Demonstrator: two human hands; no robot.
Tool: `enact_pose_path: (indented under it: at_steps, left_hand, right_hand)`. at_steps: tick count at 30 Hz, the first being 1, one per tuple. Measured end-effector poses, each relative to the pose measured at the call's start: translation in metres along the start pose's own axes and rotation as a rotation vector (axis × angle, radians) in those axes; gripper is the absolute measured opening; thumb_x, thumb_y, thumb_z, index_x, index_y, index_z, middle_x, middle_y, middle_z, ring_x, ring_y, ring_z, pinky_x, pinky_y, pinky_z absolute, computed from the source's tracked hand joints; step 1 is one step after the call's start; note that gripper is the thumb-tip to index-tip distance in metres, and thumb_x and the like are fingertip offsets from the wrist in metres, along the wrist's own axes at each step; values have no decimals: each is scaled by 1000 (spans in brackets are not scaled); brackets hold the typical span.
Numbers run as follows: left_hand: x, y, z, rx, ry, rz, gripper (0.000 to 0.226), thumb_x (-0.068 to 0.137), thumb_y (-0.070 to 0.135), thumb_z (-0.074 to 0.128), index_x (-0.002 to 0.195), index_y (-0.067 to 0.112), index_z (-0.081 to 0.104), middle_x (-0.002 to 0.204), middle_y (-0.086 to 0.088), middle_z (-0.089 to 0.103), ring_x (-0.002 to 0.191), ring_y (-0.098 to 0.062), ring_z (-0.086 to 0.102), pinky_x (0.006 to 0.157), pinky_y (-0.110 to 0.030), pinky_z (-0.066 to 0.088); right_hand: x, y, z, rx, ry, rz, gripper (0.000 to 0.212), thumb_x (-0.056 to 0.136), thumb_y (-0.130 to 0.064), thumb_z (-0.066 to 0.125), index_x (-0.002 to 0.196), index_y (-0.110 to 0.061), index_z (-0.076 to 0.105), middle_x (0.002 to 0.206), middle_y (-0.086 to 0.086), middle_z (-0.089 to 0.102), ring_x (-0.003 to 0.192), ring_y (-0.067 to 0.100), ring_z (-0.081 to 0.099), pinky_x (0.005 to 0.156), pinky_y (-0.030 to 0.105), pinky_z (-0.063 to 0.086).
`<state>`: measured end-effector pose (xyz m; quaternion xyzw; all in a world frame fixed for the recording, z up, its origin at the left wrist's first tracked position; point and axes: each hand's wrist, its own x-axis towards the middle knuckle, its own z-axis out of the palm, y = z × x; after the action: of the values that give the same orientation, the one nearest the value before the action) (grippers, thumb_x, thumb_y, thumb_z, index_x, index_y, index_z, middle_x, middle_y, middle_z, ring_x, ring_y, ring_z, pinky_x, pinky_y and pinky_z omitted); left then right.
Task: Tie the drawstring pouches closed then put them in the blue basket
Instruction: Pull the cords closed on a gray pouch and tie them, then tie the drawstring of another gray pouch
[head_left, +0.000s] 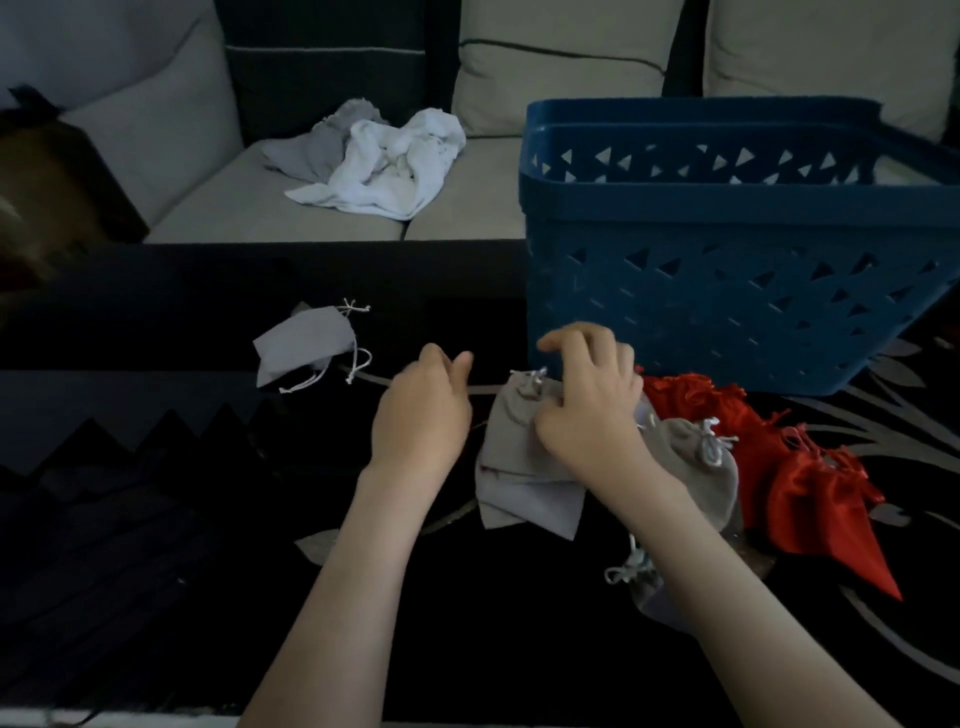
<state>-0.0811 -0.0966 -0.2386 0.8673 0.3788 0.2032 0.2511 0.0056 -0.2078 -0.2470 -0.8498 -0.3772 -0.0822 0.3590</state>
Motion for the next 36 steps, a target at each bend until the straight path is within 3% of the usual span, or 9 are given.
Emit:
enact_pose_path:
  at_steps: [3, 7, 13, 17, 22, 24, 27, 33, 36]
  left_hand:
    - [21, -30, -12, 192, 114, 1, 21, 99, 21, 43, 111, 8, 54, 108, -14, 54, 101, -31, 50, 76, -36, 39]
    - [44, -78, -32, 407, 150, -128, 37, 93, 19, 54, 129, 16, 47, 133, -14, 43, 125, -33, 36, 98, -45, 32]
    - [71, -123, -34, 503, 134, -3, 36, 92, 23, 54, 127, 17, 49, 123, -7, 54, 116, -27, 47, 92, -39, 30]
    - [79, -131, -33, 415, 179, 12, 19, 95, 12, 46, 106, 5, 60, 103, -13, 62, 92, -30, 58, 69, -34, 39]
    - [77, -126, -38, 83, 226, 11, 18, 95, 24, 54, 89, 13, 66, 78, 4, 60, 63, -7, 53, 49, -18, 35]
    - [76, -125, -42, -55, 143, -6, 22, 93, 31, 57, 83, 15, 68, 74, 2, 64, 63, -6, 57, 53, -16, 41]
    - [71, -122, -47, -254, 165, -116, 31, 95, 38, 50, 86, 17, 70, 80, 3, 68, 71, -4, 59, 62, -14, 40]
    - [68, -105, -64, -423, 210, -323, 28, 99, 31, 43, 118, 22, 61, 113, 6, 59, 104, -10, 52, 87, -26, 40]
    - [61, -86, -67, -461, 118, -364, 38, 98, 47, 38, 105, 20, 64, 110, 0, 63, 104, -17, 57, 92, -35, 46]
  right_hand:
    - [12, -44, 7, 33, 27, -124, 47, 67, -11, 45, 113, -14, 58, 135, 9, 39, 117, 22, 27, 94, 39, 24]
    - [44, -84, 46, 262, -286, -110, 41, 85, -6, 55, 126, -12, 52, 138, 9, 32, 125, 26, 29, 100, 28, 25]
    - [76, -101, 131, 283, -702, 130, 50, 91, -14, 53, 138, -11, 39, 136, 13, 42, 126, 30, 42, 106, 38, 37]
    - [96, -104, 167, 343, -639, 276, 49, 90, -27, 53, 134, -9, 44, 130, 16, 50, 119, 31, 49, 99, 45, 44]
    - [108, -99, 174, 566, -577, 421, 31, 86, -35, 55, 113, -19, 58, 113, 11, 58, 101, 26, 59, 84, 41, 54]
    - [109, -95, 170, 652, -487, 419, 12, 87, -19, 54, 97, -17, 59, 97, 10, 63, 90, 27, 63, 76, 40, 53]
    - [109, -85, 157, 718, -399, 437, 15, 83, -7, 47, 85, -19, 55, 89, 7, 61, 83, 24, 60, 71, 37, 52]
    - [103, -78, 115, 762, -407, 312, 15, 86, -7, 49, 92, -16, 59, 93, 10, 62, 83, 19, 57, 73, 33, 50]
    - [94, -82, 85, 789, -472, 212, 14, 90, -8, 53, 92, -19, 60, 99, 9, 63, 92, 20, 61, 82, 35, 52]
